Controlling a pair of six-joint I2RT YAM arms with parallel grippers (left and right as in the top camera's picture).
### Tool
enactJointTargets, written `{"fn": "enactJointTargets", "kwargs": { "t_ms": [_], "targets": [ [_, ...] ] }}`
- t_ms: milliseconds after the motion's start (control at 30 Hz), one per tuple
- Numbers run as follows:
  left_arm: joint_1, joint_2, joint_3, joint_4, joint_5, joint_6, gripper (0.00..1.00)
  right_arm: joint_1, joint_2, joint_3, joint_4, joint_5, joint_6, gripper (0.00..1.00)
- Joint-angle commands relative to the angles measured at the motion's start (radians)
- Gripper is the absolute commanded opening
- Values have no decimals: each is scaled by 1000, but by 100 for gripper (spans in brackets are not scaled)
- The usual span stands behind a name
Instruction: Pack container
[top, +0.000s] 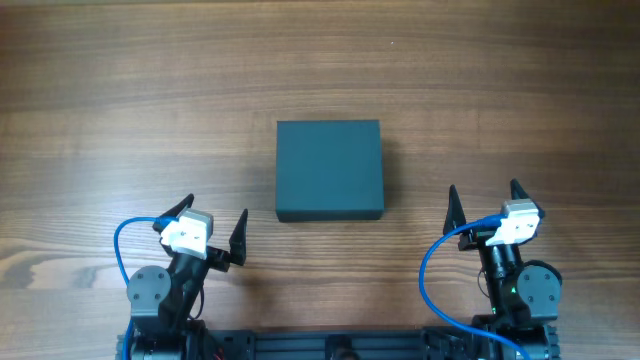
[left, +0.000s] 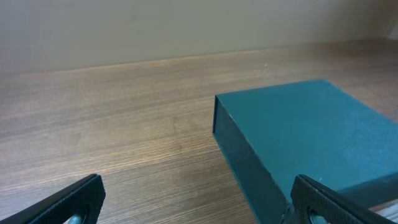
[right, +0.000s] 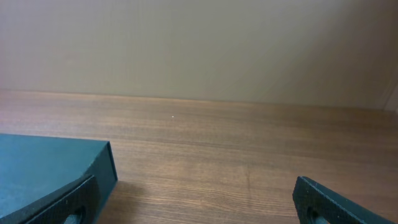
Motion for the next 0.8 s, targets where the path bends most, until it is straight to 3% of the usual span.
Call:
{"fn": "enactJointTargets", "kwargs": {
  "t_ms": [0, 300, 533, 767],
  "targets": [
    [1, -11, -7, 6, 0, 40, 100, -3, -11, -6, 3, -16, 8, 100],
    [-4, -11, -7, 6, -16, 42, 100, -3, -11, -6, 3, -16, 8, 100],
    [-51, -11, -7, 11, -146, 37, 100, -3, -11, -6, 3, -16, 8, 100],
    [-51, -11, -7, 10, -146, -35, 100, -3, -11, -6, 3, -16, 8, 100]
  ]
}}
